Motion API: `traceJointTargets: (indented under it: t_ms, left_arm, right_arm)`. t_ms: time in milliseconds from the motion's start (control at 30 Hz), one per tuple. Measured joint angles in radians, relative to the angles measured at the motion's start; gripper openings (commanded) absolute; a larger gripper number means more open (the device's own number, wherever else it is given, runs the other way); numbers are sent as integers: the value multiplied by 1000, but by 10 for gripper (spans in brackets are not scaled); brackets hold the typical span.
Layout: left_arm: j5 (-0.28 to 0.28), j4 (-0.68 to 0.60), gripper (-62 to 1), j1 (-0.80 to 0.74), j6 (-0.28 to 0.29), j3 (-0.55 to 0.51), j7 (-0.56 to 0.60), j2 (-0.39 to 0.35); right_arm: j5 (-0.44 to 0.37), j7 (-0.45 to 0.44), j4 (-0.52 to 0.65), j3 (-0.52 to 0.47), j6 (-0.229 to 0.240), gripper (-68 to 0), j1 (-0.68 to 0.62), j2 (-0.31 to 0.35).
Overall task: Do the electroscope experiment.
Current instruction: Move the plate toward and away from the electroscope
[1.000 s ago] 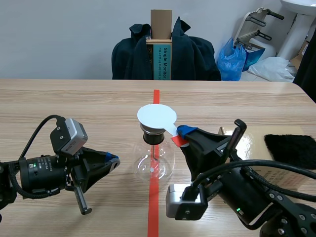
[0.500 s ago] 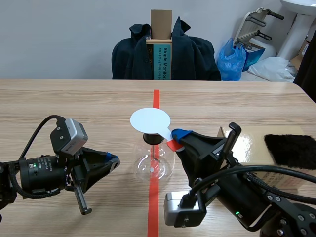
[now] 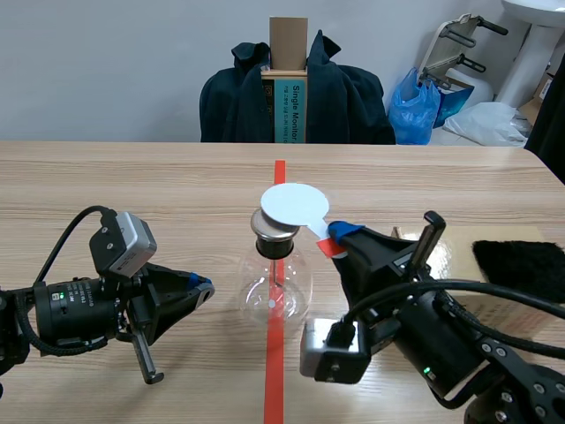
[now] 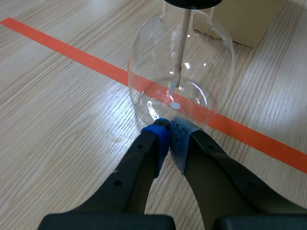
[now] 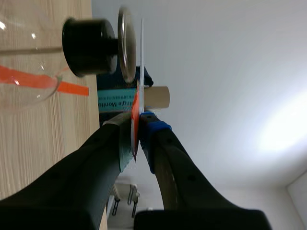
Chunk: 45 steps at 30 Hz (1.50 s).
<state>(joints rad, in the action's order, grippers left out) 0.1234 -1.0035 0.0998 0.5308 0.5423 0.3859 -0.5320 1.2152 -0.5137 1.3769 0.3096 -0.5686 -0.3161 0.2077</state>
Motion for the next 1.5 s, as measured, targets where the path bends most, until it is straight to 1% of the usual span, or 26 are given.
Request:
traceJointTargets:
  t_ms: [167,400,500,667,867,1067,1200,1300,1500]
  left_arm:
    - [0,0,-594,0,0,0,0,0]
    - [0,0,-594,0,0,0,0,0]
    - [0,0,-594,0,0,0,0,0]
    - [0,0,-594,0,0,0,0,0]
    - [0,0,-594,0,0,0,0,0]
    - [0,0,-594,0,0,0,0,0]
    - [0,0,-594,0,0,0,0,0]
    - [0,0,-594,0,0,0,0,0]
    - [0,0,-594,0,0,0,0,0]
  right_arm:
    - [0,146,0,0,0,-667,0,0]
    - [-3,284,0,0,0,-667,0,0]
    - [-3,307,0,0,0,-667,0,0]
    - [-3,303,0,0,0,-667,0,0]
    - [-3,212,0,0,0,-667,0,0]
    - [-3,51,0,0,0,-667,0,0]
    - [-3,-37,0,0,0,-667,0,0]
    - [-2,-86,0,0,0,-667,0,0]
    - [-2,-136,0,0,0,-667,0,0]
